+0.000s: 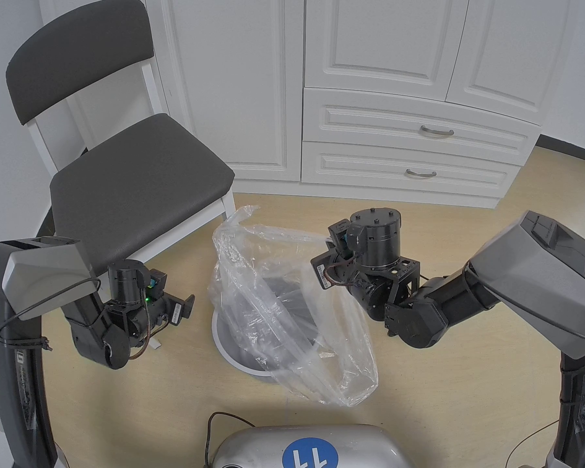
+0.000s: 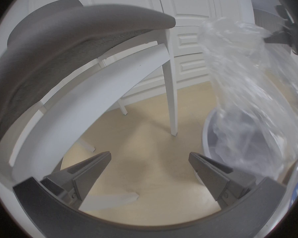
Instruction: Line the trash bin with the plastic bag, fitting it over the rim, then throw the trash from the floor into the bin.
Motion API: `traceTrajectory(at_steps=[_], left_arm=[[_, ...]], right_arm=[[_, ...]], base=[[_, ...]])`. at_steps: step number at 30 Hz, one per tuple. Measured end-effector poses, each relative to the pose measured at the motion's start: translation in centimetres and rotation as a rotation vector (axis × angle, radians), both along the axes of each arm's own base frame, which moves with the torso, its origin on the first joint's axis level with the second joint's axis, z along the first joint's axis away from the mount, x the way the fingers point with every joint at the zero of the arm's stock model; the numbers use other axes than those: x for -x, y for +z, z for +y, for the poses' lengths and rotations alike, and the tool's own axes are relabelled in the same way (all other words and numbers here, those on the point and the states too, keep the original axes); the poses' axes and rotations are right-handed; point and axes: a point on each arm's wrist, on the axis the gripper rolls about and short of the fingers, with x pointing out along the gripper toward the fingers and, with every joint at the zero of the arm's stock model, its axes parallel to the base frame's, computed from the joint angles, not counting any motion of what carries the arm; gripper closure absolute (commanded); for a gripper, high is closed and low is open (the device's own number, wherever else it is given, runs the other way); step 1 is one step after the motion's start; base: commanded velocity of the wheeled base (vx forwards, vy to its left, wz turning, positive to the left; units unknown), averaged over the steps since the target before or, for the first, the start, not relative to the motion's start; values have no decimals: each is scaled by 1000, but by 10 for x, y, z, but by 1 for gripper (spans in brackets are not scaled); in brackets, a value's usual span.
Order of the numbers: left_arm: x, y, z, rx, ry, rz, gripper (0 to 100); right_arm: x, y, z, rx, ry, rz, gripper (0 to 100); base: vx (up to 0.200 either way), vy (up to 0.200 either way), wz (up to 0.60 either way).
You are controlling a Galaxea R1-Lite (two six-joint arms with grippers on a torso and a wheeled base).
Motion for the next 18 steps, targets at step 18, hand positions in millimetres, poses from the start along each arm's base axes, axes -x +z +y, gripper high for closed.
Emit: traceTrajectory(at_steps=[18], left_arm=[[-34, -22, 4, 55, 77, -51, 0]], right_arm=[[32, -46, 9, 108, 79, 136, 100]], base=[[0, 0, 0]])
